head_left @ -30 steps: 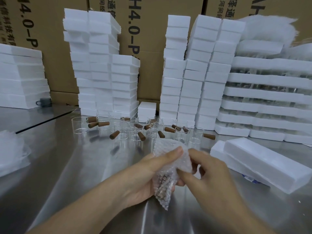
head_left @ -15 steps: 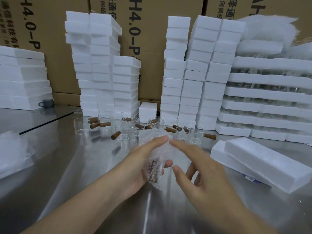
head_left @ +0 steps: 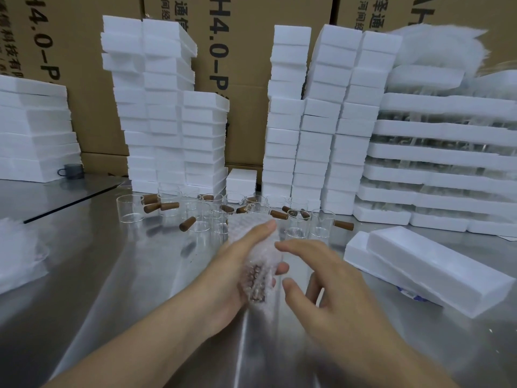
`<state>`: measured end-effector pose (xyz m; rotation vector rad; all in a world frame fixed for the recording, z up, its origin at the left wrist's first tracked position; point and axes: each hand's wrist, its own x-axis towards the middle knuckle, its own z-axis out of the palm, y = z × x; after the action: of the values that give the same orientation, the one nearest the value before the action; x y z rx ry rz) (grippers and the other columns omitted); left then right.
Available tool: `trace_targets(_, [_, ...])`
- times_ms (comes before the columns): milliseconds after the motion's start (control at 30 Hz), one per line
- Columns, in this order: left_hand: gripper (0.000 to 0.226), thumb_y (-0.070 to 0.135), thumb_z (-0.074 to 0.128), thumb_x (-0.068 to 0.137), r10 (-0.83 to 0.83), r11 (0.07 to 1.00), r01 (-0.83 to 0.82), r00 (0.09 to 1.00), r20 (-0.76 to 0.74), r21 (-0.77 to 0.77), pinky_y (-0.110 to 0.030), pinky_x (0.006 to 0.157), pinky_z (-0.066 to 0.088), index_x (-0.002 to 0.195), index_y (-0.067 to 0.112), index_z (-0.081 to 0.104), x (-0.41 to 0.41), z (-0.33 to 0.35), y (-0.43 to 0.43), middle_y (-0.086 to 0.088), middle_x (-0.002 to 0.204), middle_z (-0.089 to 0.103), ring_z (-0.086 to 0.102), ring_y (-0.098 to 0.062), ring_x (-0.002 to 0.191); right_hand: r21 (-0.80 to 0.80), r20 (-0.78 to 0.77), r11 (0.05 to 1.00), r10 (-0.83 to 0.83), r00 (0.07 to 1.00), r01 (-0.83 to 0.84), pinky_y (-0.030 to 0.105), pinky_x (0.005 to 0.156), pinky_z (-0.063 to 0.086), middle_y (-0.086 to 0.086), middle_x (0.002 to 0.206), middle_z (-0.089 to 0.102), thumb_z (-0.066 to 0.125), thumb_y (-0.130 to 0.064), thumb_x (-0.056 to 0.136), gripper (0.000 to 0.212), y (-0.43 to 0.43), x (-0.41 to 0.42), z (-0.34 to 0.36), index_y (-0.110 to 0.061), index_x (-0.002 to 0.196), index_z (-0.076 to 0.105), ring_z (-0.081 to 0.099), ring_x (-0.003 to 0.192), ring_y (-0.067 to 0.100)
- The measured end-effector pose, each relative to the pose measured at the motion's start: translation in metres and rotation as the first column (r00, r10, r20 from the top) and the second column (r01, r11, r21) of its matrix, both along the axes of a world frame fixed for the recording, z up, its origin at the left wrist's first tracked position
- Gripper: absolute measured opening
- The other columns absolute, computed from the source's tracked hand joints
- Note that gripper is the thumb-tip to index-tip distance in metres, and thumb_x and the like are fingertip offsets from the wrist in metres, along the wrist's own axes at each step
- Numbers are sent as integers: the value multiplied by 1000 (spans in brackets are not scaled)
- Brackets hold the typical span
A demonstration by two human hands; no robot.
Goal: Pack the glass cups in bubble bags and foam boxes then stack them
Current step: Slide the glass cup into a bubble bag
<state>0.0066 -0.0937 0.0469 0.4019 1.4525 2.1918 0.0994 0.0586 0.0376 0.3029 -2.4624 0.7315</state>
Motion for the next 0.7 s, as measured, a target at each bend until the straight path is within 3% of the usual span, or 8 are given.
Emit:
trace_targets(67, [73, 54, 81, 78, -10, 1000, 10, 1000, 25, 19, -36, 82, 55, 139, 17, 65, -2, 2, -5, -7, 96, 81, 77, -17, 75, -6, 19, 1000, 11, 1000, -11, 21, 69, 48, -35, 139, 49, 53, -51, 90, 49, 1, -1, -2, -54, 138, 48, 67, 66, 8])
trace_targets(167, [73, 55, 86, 82, -142, 986, 137, 989, -49, -95, -45, 97, 59, 139, 16, 65, 0, 0, -8, -14, 115, 81, 80, -26, 105, 53, 147, 995, 78, 986, -87, 16, 78, 47, -38, 140, 46, 55, -52, 89, 59, -1, -3, -10, -55, 145, 38, 69, 79, 4])
trace_targets(267, [76, 57, 89, 77, -190, 968, 165, 974, -123, -191, -45, 97, 60, 139, 23, 64, 1, -7, -6, -12, 122, 79, 77, -28, 114, 40, 181, 990, 124, 976, -133, 7, 69, 44, -42, 118, 54, 59, -47, 89, 42, -2, -3, -12, -67, 123, 43, 68, 81, -4])
trace_targets(333, [73, 64, 85, 78, -211, 965, 187, 970, -121, -182, -44, 99, 59, 136, 23, 68, -2, -9, -3, -11, 122, 79, 76, -28, 115, -53, 185, 990, 142, 972, -134, 15, 68, 48, -28, 118, 63, 61, -47, 91, 36, -1, -4, -12, -57, 124, 53, 72, 80, 5])
trace_targets(400, [72, 73, 75, 82, -278, 951, 261, 957, -84, -167, -50, 117, 48, 132, 21, 76, -5, -9, -2, -12, 130, 76, 71, -33, 126, -224, 161, 967, 160, 974, -122, 32, 73, 57, -13, 116, 70, 63, -46, 93, 33, 0, -6, -13, -36, 124, 63, 73, 91, 12])
trace_targets(467, [70, 77, 68, 87, -299, 947, 283, 949, -97, -154, -56, 124, 39, 132, 24, 76, -8, -11, 0, -13, 136, 74, 67, -35, 131, -366, 118, 926, 150, 982, -97, 41, 76, 62, -8, 110, 76, 67, -37, 96, 24, -1, -9, -14, -32, 119, 68, 74, 94, 15])
trace_targets(600, [65, 69, 79, 77, -100, 975, 50, 969, -228, -215, -62, 117, 46, 131, 34, 71, -14, -16, 2, -5, 129, 77, 71, -35, 125, -461, 34, 885, 91, 995, -66, 36, 65, 60, -6, 86, 75, 69, -20, 91, 15, 0, -10, -11, -29, 103, 72, 71, 75, 16])
trace_targets(700, [72, 75, 83, 69, -101, 964, 32, 963, -251, -263, -46, 92, 49, 132, 44, 67, -16, -15, -1, 0, 127, 77, 70, -34, 121, -420, 14, 907, 45, 999, -35, 27, 69, 54, -9, 89, 75, 71, -15, 92, 22, 5, -9, -5, -31, 106, 71, 68, 76, 14])
